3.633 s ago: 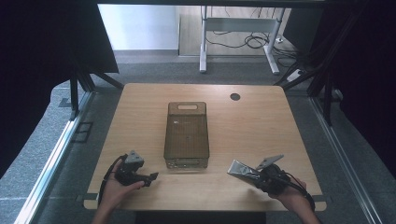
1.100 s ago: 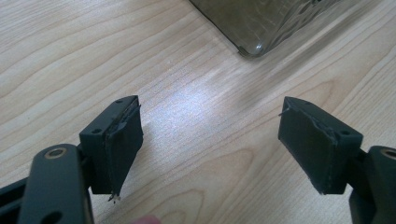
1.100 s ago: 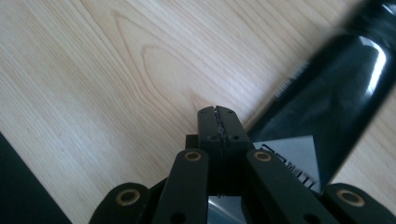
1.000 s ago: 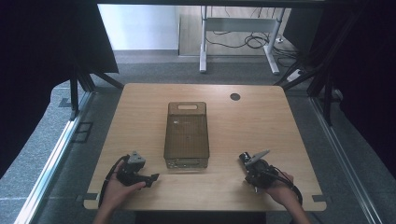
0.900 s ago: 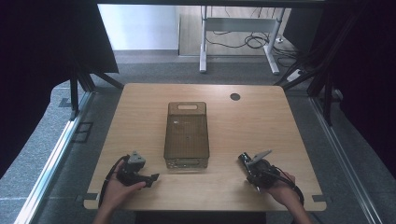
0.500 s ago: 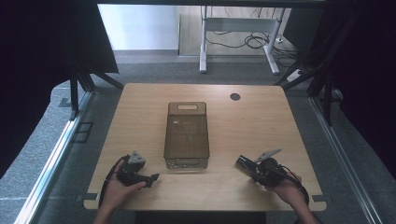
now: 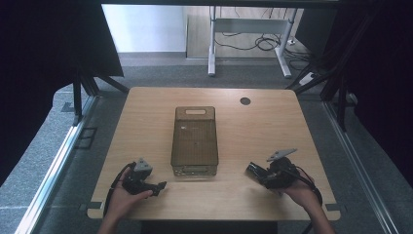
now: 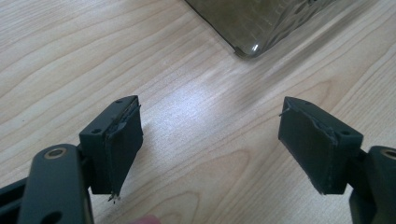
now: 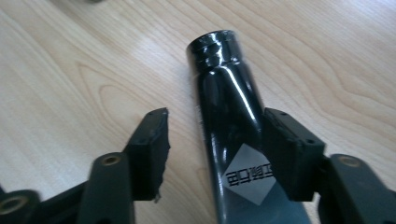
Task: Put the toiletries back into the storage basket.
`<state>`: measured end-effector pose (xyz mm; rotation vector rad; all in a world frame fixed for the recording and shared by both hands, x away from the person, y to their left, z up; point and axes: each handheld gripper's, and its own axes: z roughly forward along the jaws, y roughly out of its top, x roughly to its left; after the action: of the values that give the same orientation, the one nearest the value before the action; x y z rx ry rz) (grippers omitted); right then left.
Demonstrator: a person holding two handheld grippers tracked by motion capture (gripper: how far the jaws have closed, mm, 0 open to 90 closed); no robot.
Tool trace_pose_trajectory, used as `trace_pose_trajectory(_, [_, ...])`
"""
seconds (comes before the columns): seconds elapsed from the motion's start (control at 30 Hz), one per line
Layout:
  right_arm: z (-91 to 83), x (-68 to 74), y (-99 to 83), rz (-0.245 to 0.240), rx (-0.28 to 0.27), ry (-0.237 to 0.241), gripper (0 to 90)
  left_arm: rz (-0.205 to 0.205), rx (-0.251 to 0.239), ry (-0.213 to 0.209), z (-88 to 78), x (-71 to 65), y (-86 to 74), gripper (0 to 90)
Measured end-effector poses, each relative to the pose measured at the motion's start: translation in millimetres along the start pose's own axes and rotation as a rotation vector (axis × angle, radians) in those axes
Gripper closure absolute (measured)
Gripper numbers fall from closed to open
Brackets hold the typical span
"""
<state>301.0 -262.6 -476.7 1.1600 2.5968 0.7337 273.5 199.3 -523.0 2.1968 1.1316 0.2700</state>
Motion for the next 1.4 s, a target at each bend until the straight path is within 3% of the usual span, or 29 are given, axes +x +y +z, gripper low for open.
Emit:
trace_pose_trajectory(0.43, [14.0,-0.8,15.3,-0.024,0.114,-0.017,32.7,0.005,0.006,-0.002,0.7,0.2,-0.3,22.2])
trace_pose_trajectory(0.83, [31.8,-7.5,14.8,-0.028,0.212,-0.041,31.2,0.007,0.012,0.001,1.7,0.7,-0.5,22.1])
trace_pose_trajectory(1.07, [39.0,-10.6,14.9,-0.044,0.261,-0.064,32.3,0.008,0.011,-0.001,1.7,0.4,-0.4,22.1])
trace_pose_trajectory(1.4, [41.2,-13.3,17.4,-0.039,0.273,-0.027,41.3,0.010,0.013,-0.002,2.6,-0.9,-0.2,22.1])
